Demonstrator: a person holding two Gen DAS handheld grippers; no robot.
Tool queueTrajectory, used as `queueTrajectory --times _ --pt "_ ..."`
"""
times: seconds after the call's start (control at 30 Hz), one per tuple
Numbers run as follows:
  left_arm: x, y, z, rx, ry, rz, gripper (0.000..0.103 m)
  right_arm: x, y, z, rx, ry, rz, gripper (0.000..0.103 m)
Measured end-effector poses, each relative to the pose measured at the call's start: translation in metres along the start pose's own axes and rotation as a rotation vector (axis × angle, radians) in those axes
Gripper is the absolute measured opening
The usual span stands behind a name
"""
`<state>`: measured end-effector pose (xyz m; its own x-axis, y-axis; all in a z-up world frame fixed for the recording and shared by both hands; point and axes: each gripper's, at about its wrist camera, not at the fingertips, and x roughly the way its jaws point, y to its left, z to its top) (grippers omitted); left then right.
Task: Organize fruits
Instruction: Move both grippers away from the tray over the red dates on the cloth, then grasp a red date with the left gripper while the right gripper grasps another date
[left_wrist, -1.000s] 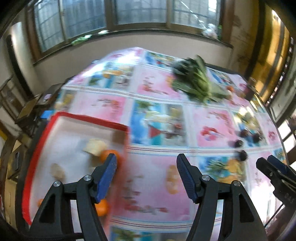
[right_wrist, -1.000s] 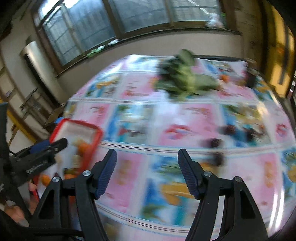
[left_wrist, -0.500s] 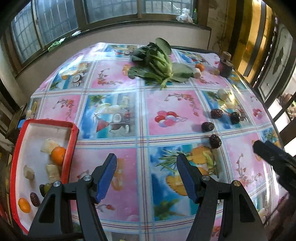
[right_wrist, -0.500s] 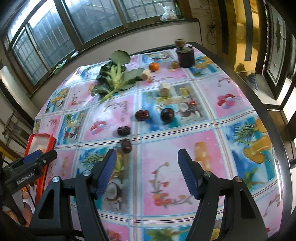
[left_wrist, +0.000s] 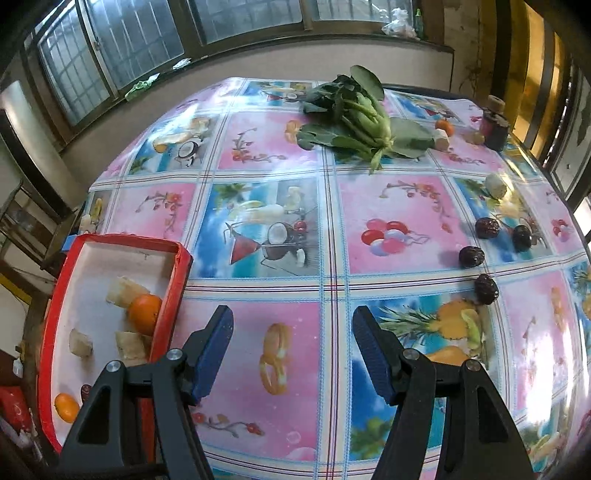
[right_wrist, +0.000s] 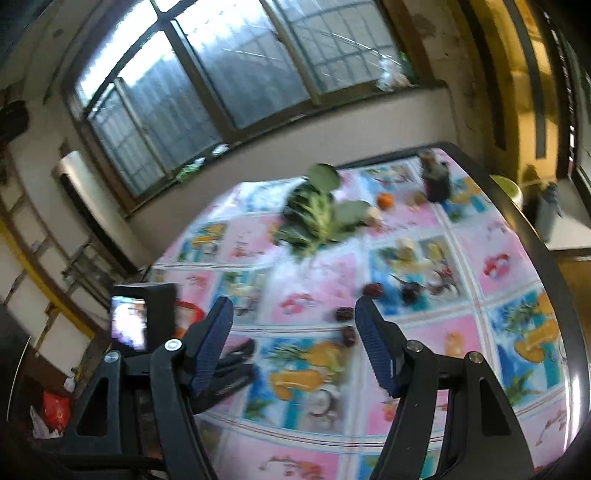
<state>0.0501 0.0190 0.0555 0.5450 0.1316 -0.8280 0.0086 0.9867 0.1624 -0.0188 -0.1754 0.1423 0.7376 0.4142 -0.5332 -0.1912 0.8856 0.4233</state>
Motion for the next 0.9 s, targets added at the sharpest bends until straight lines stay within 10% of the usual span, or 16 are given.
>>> queueTrajectory --times 0.2,0.6,0.9 --pt "0.002 -0.008 0.0 0.009 0.008 -0.054 0.067 0.01 0.002 0.0 -0.003 0.016 0.01 0.069" --pt "0.018 -0.047 0.019 0.079 0.031 -0.293 0.067 0.077 -0.118 -0.018 0.048 0.229 -0.336 0.069" --pt "0.025 -0.059 0.026 0.095 0.025 -0.341 0.067 0.113 -0.131 -0.008 0.025 0.257 -0.322 0.049"
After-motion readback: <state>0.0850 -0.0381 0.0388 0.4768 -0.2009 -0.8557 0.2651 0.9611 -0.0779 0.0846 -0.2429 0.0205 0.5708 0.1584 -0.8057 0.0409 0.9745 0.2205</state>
